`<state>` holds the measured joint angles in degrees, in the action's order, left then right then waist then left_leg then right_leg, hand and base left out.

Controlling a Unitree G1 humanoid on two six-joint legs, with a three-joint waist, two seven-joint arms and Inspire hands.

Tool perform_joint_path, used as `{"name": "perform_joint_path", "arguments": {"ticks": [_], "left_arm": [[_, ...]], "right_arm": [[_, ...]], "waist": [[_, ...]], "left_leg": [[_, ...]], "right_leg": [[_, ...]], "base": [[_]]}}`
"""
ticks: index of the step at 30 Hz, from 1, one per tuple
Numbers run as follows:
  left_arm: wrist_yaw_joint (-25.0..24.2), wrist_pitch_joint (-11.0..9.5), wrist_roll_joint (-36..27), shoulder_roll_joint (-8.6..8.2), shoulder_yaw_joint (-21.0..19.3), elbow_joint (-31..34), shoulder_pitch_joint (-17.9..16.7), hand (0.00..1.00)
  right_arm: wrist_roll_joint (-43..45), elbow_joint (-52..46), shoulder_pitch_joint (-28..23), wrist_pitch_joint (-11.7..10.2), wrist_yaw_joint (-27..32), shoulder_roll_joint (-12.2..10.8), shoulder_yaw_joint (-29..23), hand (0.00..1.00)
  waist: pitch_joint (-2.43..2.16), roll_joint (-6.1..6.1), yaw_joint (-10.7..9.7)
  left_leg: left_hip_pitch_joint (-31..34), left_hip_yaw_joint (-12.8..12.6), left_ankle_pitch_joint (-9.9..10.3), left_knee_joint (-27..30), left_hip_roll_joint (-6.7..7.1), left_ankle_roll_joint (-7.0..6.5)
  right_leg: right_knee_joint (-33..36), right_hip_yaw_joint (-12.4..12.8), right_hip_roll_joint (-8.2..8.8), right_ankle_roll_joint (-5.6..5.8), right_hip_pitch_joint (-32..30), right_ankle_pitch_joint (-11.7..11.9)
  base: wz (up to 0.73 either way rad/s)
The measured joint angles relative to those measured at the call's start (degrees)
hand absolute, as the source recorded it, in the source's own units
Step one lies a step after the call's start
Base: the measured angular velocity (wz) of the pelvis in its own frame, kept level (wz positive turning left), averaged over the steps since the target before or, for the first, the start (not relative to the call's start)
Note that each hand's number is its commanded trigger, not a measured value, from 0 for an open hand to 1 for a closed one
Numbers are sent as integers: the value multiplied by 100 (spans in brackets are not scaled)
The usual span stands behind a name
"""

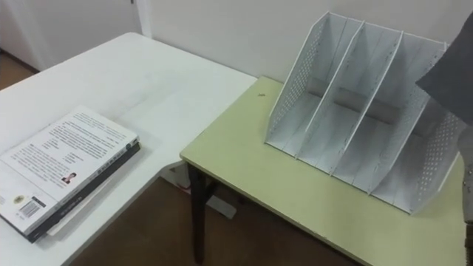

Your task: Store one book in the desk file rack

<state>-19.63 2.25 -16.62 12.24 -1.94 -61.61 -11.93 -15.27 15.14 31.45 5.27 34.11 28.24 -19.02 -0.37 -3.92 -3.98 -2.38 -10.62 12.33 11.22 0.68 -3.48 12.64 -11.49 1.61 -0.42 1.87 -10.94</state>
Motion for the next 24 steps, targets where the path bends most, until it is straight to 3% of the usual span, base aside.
{"name": "perform_joint_path", "arguments": {"ticks": [4, 14, 18, 24], "left_arm": [[-26, 40, 0, 9, -5, 18, 7, 0], [-5, 162, -14, 70, -3, 166, 5, 0], [-3, 233, -14, 93, -2, 213, -5, 0], [29, 253, -16, 97, 7, 227, -4, 0]], "right_arm": [[-17, 10, 110, 97, -122, 18, 106, 100], [-115, 1402, 772, 239, -336, 473, 545, 100], [-156, 1595, 774, 239, -429, 646, 659, 100], [-271, 1655, 777, 240, -424, 708, 660, 100]], "waist": [[-1, 1, 25], [-15, -48, 137], [-17, -44, 130], [-19, -42, 132]], "left_leg": [[22, 18, 0, 18, -2, 0], [92, 161, -2, 100, 7, -3], [125, 233, -2, 108, 8, -2], [139, 310, -4, 109, 15, 0]], "right_leg": [[0, -38, 3, 0, -7, 0], [4, -164, 22, -2, 18, 1], [2, -225, 21, -1, 17, 1], [-1, -265, 18, -1, 16, 1]], "base": [[0], [7], [7], [1]]}}
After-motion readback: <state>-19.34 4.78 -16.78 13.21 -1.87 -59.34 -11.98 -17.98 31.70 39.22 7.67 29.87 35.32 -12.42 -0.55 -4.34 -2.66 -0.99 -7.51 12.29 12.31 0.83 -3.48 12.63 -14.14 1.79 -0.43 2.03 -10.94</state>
